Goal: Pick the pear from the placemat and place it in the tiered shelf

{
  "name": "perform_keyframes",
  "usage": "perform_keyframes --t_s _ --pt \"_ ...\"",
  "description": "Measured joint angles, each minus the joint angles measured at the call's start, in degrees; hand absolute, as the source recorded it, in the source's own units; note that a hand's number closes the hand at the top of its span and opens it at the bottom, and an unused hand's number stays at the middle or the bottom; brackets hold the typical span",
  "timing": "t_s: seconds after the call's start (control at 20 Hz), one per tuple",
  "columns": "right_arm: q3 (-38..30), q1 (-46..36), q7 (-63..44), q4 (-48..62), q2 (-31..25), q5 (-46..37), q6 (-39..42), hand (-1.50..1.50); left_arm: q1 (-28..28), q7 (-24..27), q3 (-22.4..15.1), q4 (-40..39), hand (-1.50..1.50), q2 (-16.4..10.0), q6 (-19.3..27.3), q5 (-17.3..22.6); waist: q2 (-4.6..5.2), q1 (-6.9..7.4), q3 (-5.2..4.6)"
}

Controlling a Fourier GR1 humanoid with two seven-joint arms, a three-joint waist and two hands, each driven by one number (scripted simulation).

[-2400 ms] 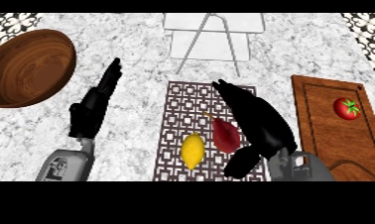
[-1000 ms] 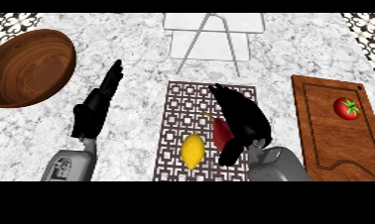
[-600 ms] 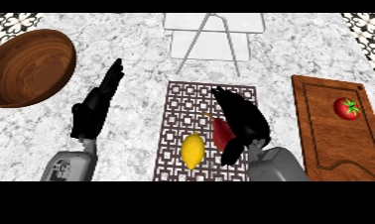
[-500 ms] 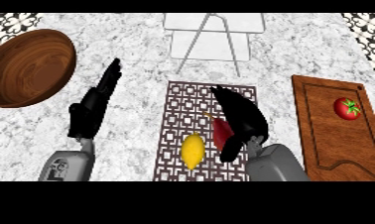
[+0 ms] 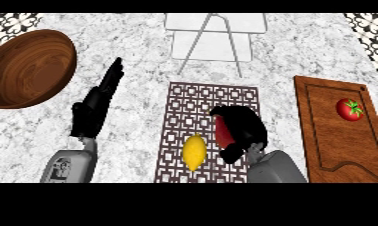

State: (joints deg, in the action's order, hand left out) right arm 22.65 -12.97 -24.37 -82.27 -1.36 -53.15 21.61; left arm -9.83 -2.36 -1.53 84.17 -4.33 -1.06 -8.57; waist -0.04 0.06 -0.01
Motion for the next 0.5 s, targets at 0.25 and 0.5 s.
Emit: perform_keyframes --t_s 0.25,0.5 --pt "1.1 0.3 3.8 0.7 -1.5 -2.7 -0.7 1.5 0.2 -1.1 0.3 1.0 0.0 0.0 -0.4 0.0 -0.04 0.02 0.0" --pt "2.0 1.4 5.1 -0.8 -1.3 -4.6 -2.5 1.5 1.1 0.9 0.5 0.1 0.0 0.2 -0.4 -0.3 -0.01 -0.04 0.0"
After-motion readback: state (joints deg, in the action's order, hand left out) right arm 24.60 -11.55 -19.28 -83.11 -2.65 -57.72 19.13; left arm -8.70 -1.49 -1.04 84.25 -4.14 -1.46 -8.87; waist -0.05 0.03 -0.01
